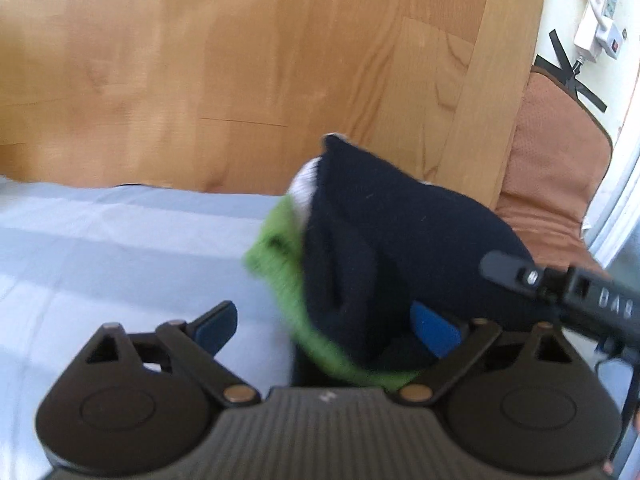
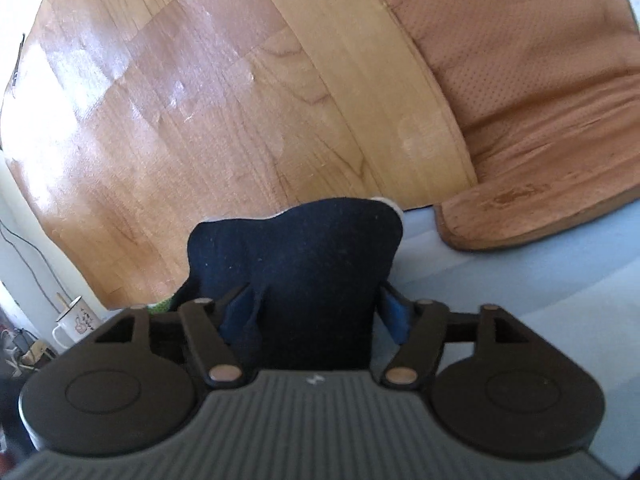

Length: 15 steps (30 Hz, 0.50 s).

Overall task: Fold small clothes
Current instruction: 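Flip the bundle over and set it down on the sheet, then open both grippers and pull them back from the folded sweater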

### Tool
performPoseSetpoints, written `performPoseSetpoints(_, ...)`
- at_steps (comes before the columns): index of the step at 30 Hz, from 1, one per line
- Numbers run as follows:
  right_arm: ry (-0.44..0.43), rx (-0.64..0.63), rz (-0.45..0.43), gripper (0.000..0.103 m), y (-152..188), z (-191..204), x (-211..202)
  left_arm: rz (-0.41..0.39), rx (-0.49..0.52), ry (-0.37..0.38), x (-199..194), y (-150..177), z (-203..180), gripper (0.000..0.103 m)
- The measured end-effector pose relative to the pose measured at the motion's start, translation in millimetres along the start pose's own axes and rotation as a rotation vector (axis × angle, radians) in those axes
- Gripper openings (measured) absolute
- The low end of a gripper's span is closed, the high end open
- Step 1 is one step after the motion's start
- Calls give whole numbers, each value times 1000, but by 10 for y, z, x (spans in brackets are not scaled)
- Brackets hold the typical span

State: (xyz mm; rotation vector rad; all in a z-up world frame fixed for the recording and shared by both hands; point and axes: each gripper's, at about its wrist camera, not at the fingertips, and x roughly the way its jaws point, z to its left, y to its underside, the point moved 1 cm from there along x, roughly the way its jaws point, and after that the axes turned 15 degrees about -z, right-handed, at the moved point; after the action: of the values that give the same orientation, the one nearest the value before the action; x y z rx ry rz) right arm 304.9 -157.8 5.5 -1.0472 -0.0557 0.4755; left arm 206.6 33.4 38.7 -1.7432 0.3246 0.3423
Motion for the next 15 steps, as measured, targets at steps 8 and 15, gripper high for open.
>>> performPoseSetpoints(8,45,-22,29,78,113,112,-495,-10,156,-99,-649,310,21,101)
performPoseSetpoints(15,100,-71,49,78,295,175,-1072,23,259,-152,-915,537,-158,101)
